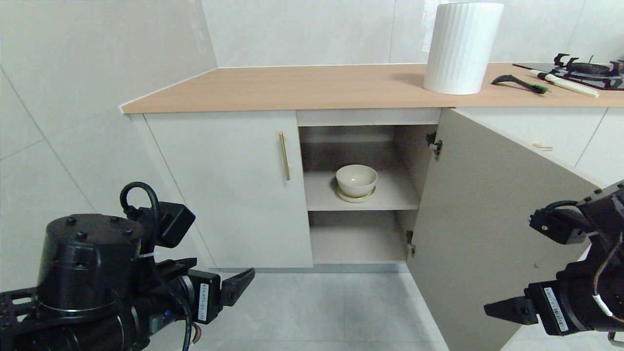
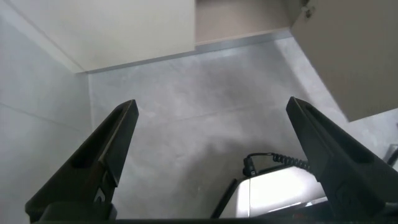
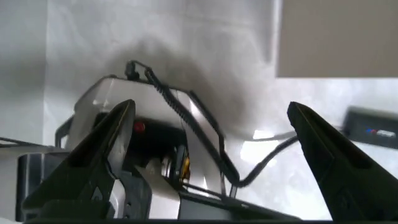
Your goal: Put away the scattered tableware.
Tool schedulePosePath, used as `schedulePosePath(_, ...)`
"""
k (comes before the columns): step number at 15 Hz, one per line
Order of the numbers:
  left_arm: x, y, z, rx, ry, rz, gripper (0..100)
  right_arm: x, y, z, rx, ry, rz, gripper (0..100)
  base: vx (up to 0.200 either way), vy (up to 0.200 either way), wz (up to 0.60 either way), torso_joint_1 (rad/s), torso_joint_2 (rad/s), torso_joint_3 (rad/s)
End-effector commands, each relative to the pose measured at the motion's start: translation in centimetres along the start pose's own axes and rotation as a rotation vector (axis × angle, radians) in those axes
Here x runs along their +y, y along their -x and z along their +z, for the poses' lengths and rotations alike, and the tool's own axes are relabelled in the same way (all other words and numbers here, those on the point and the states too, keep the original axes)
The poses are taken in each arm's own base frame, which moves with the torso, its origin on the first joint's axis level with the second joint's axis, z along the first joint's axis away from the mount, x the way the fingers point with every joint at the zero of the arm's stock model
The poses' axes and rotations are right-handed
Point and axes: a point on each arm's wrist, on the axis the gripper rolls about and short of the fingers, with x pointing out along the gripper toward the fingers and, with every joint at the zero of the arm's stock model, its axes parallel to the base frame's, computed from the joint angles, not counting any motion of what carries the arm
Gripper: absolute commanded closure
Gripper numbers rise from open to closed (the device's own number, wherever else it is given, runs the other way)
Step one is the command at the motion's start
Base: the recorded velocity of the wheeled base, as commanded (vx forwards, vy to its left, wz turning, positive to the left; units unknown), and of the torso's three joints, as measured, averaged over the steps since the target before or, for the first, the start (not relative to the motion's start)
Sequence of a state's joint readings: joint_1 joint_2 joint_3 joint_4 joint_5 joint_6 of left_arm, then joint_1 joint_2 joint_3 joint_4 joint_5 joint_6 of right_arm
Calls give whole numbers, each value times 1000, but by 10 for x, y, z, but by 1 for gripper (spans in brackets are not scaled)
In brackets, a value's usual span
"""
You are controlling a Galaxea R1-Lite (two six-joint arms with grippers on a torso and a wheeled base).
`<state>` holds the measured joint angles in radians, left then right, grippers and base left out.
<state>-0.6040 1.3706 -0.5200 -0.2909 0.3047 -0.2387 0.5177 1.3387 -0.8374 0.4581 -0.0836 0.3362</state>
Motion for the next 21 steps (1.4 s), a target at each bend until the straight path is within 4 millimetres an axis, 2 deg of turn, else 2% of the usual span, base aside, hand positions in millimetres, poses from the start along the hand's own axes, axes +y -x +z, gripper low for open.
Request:
schedulePosePath(1, 0, 0, 0, 1, -2, 1, 0, -4, 8, -2, 91, 42, -38, 0, 0, -200, 0, 2, -2, 2)
schedulePosePath(3, 0, 0, -1, 3, -10, 1, 0, -12, 18, -1, 177, 50, -86, 0, 0, -100, 0, -1, 1, 1)
schedulePosePath(5, 0, 0, -1, 3, -10, 1, 0, -20, 28, 1, 130, 12, -129, 0, 0, 0, 0, 0, 0, 0)
schedulePosePath(9, 0, 0, -1, 3, -10, 1, 0, -63, 43, 14, 60, -104, -321, 0, 0, 0, 0, 0, 0, 0)
schedulePosePath(11, 0, -1, -2, 6, -11, 2, 0, -96, 48, 17, 50, -153, -426, 0, 0, 0, 0, 0, 0, 0)
schedulePosePath(12, 0, -1, -2, 6, -11, 2, 0, -102, 47, 20, 20, -171, -446, 0, 0, 0, 0, 0, 0, 0)
schedulePosePath(16, 0, -1, -2, 6, -11, 2, 0, -112, 30, 35, -61, -205, -457, 0, 0, 0, 0, 0, 0, 0)
schedulePosePath(19, 0, 0, -2, 4, -10, 1, 0, -119, 6, 49, -158, -279, -451, 0, 0, 0, 0, 0, 0, 0)
schedulePosePath(21, 0, 0, -2, 4, -10, 1, 0, -117, -3, 50, -187, -263, -429, 0, 0, 0, 0, 0, 0, 0)
